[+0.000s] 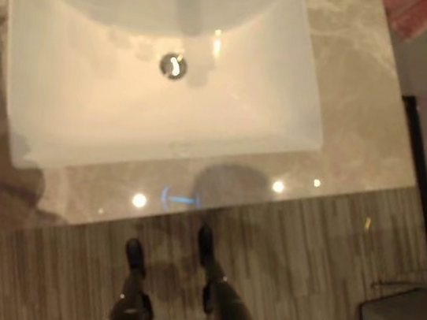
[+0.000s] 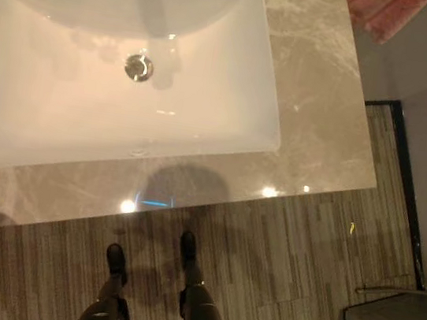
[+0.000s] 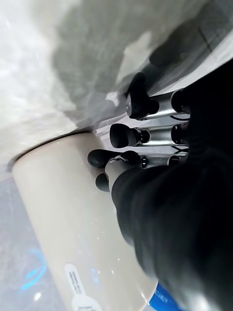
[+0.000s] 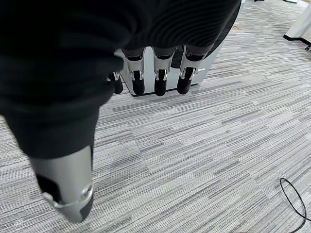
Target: Put brush and paste in cup on sink, flatten towel.
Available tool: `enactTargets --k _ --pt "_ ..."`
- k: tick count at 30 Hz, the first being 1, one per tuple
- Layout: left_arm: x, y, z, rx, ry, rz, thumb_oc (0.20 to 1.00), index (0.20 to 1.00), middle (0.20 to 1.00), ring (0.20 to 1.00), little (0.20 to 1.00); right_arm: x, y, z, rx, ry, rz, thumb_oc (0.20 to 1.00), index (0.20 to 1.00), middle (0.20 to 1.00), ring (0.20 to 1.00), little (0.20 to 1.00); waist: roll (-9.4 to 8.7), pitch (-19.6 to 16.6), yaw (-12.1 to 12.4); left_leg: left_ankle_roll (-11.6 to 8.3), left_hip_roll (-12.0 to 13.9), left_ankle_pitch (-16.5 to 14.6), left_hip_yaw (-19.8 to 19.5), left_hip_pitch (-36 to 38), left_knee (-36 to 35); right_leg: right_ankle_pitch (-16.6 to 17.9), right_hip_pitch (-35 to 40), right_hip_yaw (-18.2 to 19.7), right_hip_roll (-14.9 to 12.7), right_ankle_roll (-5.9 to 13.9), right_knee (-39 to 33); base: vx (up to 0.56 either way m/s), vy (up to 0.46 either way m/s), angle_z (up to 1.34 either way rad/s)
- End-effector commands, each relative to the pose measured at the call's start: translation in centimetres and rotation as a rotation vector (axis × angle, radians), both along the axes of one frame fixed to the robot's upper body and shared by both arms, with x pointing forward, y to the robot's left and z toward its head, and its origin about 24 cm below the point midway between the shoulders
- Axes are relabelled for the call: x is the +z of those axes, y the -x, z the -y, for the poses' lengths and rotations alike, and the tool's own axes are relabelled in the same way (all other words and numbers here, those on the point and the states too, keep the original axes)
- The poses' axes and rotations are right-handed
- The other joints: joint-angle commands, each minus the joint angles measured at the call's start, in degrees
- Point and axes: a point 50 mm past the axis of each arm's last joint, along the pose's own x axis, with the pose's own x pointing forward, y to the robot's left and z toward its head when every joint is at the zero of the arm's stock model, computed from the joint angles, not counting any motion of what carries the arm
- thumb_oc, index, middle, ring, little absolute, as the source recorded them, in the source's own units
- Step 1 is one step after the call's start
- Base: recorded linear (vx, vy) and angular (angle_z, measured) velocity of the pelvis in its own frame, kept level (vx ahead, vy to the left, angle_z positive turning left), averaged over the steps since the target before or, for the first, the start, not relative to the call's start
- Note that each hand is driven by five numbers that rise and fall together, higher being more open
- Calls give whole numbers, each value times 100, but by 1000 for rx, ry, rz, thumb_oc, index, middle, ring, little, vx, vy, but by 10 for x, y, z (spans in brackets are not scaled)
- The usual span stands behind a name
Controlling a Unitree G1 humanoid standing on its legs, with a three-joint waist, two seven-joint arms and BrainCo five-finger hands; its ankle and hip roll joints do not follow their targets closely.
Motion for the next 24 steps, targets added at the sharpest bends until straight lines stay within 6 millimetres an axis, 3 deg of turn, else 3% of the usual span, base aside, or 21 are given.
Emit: enactTargets --k 1,6,13,24 --pt "27 -3 18 -30 -51 67 200 200 200 200 200 10 15 21 -37 72 -39 1000 1000 1000 1000 1000 105 154 -150 125 59 -250 -496 134 71 -123 135 -189 -132 237 -13 0 0 0" --pt "32 -12 39 -90 -106 77 200 200 200 200 200 10 13 19 -27 67 -24 1000 1000 1000 1000 1000 104 169 -187 129 52 -228 -508 44 71 -92 47 -186 -135 241 -13 0 0 0" --pt "26 -20 52 -125 -127 63 200 200 200 200 200 8 11 16 -10 59 -14 1000 1000 1000 1000 1000 96 203 -187 130 55 -212 -508 21 71 -79 21 -189 -126 235 -13 0 0 0" --pt "17 -24 51 -70 -167 5 200 200 200 200 200 5 14 11 29 40 -32 1000 1000 1000 1000 1000 140 175 -100 114 37 -212 -559 212 71 -119 249 -285 -153 212 -13 -36 -17 1"
